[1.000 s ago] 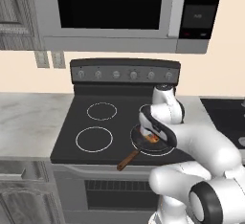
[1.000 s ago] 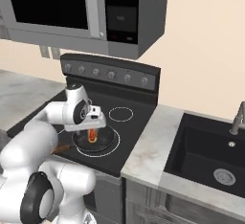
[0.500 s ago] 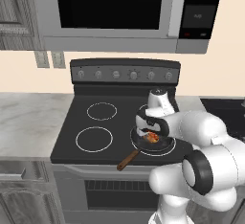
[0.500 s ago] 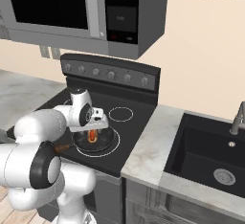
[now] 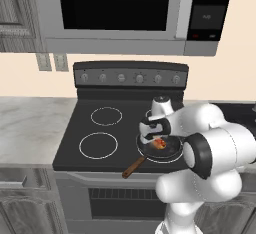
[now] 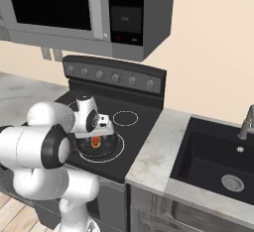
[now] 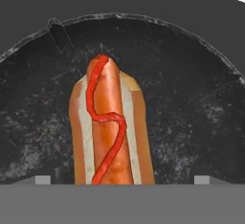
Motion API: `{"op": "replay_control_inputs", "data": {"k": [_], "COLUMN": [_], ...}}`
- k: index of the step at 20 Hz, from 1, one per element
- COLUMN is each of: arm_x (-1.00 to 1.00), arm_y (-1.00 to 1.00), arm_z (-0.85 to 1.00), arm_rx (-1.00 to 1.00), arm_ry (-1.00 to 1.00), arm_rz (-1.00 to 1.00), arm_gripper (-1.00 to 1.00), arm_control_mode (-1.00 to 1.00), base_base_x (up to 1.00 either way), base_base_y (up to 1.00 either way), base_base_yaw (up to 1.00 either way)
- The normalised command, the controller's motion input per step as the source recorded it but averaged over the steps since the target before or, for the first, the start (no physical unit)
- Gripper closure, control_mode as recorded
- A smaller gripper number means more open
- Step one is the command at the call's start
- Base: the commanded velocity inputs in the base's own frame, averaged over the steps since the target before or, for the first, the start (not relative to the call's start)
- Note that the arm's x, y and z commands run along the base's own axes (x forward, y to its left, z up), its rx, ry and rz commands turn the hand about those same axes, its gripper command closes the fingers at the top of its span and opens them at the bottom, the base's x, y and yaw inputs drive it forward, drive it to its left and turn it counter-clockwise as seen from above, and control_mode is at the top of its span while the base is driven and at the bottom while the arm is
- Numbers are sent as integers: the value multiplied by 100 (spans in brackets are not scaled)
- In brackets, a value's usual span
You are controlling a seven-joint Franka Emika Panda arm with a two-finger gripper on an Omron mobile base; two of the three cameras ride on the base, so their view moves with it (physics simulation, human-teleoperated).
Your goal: Place the cold items (broccoli and mushroom) from the fridge in one tupperware on the dining counter. Place the warm items (hot dog and kebab skewer) in the stove area in another tupperware.
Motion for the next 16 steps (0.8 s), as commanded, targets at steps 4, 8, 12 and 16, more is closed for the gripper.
{"op": "replay_control_inputs", "data": {"k": [4,8,12,16], "arm_x": [6,8,-1,-23], "arm_y": [0,4,0,0], "arm_z": [-29,-32,-19,-4], "arm_rx": [0,0,0,0], "arm_ry": [0,0,0,-8], "arm_rz": [0,0,0,0], "arm_gripper": [-100,100,100,100], "arm_control_mode": [-100,-100,-100,-100], "base_base_x": [0,0,0,0], "base_base_y": [0,0,0,0], "base_base_yaw": [0,0,0,0]}}
